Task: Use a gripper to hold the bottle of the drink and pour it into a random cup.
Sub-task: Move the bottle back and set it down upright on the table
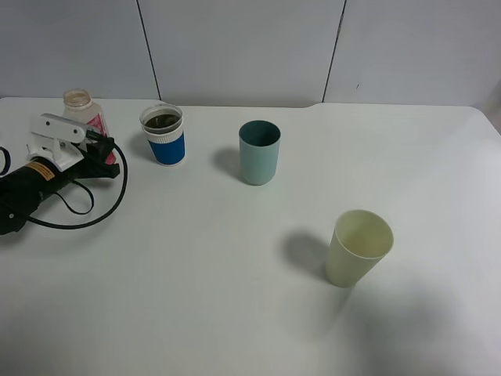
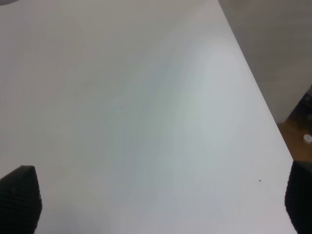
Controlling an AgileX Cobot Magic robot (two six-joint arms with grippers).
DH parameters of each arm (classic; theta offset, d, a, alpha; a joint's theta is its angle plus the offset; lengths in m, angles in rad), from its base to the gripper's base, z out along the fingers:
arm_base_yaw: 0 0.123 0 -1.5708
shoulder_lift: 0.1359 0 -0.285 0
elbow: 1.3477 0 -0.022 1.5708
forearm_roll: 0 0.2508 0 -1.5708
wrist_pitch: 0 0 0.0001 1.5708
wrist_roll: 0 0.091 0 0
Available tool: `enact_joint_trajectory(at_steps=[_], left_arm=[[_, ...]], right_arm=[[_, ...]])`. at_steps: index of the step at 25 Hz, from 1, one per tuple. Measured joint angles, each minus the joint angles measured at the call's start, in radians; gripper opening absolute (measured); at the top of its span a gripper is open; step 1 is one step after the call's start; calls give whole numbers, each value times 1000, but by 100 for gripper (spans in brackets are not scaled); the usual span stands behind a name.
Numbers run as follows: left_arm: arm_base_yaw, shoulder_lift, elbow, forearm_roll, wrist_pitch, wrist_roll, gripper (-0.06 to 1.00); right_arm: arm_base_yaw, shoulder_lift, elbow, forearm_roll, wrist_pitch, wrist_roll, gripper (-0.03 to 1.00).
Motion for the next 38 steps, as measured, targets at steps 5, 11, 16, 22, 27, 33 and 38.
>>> enact_joint_trajectory(at_steps=[5, 11, 16, 22, 27, 33, 38], left_arm=[[0, 14, -19, 3, -6, -2, 33], [0, 15, -19, 4, -8, 20, 33], [0, 15, -19, 5, -2, 31, 38], [0, 37, -16, -4, 76, -110, 72], [0, 37, -16, -14, 71, -131, 76], [0, 7, -16, -19, 106, -141, 77], [0, -52, -16, -30, 116, -167, 80]], right_arm=[[0, 0, 0, 0, 0, 0, 100], [0, 0, 0, 0, 0, 0, 100], [0, 0, 0, 0, 0, 0, 100], [0, 0, 0, 0, 0, 0, 100], [0, 0, 0, 0, 0, 0, 100], [0, 0, 0, 0, 0, 0, 100], [0, 0, 0, 0, 0, 0, 100]])
